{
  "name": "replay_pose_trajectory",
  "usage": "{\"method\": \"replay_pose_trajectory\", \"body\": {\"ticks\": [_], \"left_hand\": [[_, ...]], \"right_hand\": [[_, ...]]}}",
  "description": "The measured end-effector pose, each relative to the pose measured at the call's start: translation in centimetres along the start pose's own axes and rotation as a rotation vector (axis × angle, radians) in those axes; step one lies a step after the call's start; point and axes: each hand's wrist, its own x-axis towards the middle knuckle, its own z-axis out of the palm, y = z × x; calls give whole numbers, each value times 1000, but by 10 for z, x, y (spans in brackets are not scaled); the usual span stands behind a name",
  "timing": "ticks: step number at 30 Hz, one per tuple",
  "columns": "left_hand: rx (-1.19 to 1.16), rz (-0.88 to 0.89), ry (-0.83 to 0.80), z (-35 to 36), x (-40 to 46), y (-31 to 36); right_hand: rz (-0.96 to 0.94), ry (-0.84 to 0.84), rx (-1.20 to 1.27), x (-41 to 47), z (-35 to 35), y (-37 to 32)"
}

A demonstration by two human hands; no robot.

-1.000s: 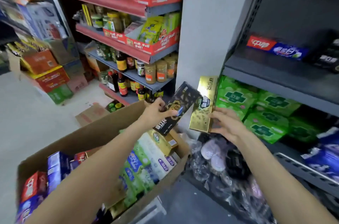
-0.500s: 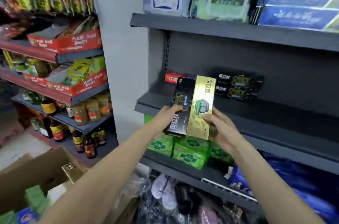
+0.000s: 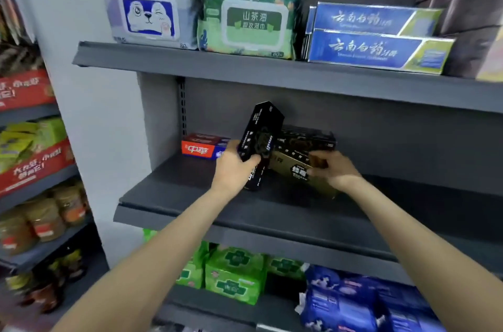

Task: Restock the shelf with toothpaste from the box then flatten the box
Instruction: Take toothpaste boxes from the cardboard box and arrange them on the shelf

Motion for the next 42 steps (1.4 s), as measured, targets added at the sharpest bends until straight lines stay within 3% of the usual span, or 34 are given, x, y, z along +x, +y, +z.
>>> {"method": "replay_pose_trajectory", "body": {"ticks": [3,7,10,15,21,25,27,29,31,32,35,38,42], "left_hand": [[62,54,-79,5,19,1],[243,137,-205,5,41,0],[252,146,-268,7,48,-2],[153,123,-311,9,54,-6],[66,147,-297,11,60,-8],[34,176,-326,8,61,-8],[31,162,-355,8,61,-8],[75,171,-373,8,62,-6],[141,203,-418,9,64,-1],[172,222,-456,10,65,3],[370,279,-538,16,71,15],[689,384,-501,31,78,25],[736,439,-463,48,86,27]], "right_hand": [[-69,-83,-120,25,0,5],[-126,-86,-210,55,14,15],[-167,-87,-246,62,29,23],[-209,34,-515,55,41,38],[-311,329,-580,44,57,47],[-309,247,-587,45,52,43],[-261,122,-453,49,41,40],[-134,53,-26,46,24,33],[20,152,549,47,10,29],[26,214,673,46,5,28],[-110,257,602,43,-2,31],[-163,263,455,46,3,39],[-123,450,294,42,11,45]]}}
